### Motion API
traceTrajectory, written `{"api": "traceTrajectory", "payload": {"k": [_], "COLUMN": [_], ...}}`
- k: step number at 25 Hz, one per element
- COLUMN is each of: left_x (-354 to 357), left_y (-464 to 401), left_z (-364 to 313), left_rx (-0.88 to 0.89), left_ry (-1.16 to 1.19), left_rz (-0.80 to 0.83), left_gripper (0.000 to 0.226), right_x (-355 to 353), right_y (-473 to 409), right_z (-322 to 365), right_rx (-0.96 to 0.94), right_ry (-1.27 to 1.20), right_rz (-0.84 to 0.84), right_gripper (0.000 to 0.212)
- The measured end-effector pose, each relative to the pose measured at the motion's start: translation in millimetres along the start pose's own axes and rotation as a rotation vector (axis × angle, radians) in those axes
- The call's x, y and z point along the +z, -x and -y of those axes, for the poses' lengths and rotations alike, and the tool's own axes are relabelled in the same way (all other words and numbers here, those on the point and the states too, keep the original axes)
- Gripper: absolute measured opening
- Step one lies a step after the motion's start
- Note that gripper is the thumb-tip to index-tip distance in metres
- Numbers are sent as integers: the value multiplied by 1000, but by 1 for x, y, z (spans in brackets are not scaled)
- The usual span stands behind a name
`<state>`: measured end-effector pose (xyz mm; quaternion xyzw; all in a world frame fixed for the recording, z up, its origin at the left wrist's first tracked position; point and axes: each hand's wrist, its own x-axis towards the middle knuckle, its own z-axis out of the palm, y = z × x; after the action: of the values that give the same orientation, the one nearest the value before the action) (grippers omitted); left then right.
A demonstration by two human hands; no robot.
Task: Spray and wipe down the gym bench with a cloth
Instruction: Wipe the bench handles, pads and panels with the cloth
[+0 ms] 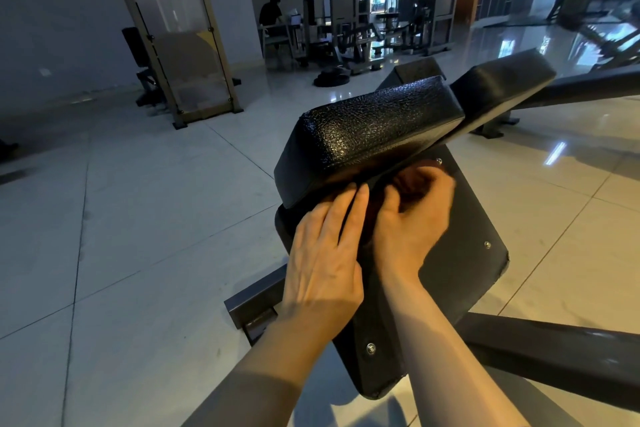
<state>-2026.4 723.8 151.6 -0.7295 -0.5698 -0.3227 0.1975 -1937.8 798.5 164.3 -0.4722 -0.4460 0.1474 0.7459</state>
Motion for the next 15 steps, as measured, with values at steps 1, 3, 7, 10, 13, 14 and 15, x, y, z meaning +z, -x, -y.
{"api": "traceTrajectory", "payload": {"k": [1,3,7,10,13,14,15], "left_x": [0,1,0,4,9,10,11], "left_y": [0,-2,-3,-4,-5,-5,-5], "left_z": [0,-1,-5,-3,-5,-8,-9], "left_rx": [-3,3,34,59,79,75,67], "left_ry": [-6,-13,-30,-66,-81,-104,-135], "left_rz": [6,8,18,33,59,70,85], "left_gripper": [94,94,91,87,84,85,88], "right_x": [-2,1,0,-5,1,2,-1], "right_y": [-4,-10,-12,-13,-15,-15,-16], "right_z": [2,7,5,6,6,3,1], "right_rx": [-43,-75,77,31,25,70,120], "right_ry": [-18,-36,-38,-75,-71,-70,-77], "right_rz": [-98,-141,51,-135,-68,14,88], "right_gripper": [31,28,28,25,22,23,26]}}
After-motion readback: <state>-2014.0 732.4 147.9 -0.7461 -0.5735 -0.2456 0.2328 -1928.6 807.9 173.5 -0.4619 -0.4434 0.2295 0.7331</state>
